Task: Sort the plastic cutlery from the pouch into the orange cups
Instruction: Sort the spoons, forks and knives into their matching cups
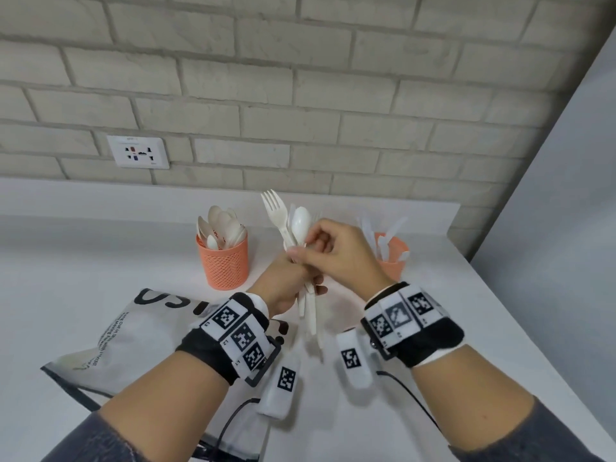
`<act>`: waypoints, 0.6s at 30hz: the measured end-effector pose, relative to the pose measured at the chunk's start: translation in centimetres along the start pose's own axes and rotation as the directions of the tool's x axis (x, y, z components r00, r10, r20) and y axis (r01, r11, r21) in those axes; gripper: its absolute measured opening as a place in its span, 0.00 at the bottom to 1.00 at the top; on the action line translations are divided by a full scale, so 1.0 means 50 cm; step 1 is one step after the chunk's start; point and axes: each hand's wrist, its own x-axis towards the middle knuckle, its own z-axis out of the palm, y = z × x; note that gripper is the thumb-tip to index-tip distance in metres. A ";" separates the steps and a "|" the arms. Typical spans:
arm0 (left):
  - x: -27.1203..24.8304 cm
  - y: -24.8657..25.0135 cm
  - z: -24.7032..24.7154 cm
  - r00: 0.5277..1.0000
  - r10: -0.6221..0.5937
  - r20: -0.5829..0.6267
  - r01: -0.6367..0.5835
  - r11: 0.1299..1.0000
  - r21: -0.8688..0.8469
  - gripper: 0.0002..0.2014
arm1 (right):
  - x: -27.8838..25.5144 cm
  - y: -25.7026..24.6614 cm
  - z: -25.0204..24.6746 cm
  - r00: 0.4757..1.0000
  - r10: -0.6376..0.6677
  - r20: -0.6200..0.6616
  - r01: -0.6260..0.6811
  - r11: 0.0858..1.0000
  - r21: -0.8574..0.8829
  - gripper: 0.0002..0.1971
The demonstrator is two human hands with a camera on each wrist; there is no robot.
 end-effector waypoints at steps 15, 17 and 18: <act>-0.041 0.015 -0.038 0.991 0.123 0.051 -0.124 0.992 0.016 0.11 | 0.020 -0.035 0.028 0.975 0.223 -0.023 -0.215 0.961 0.176 0.06; -0.043 0.017 -0.041 0.992 0.108 0.061 -0.104 0.993 -0.060 0.11 | 0.021 -0.035 0.026 0.968 0.250 -0.030 -0.229 0.926 0.301 0.07; -0.042 0.018 -0.043 0.994 0.100 0.047 -0.094 0.989 -0.111 0.14 | 0.021 -0.036 0.024 0.967 0.248 -0.050 -0.219 0.918 0.331 0.08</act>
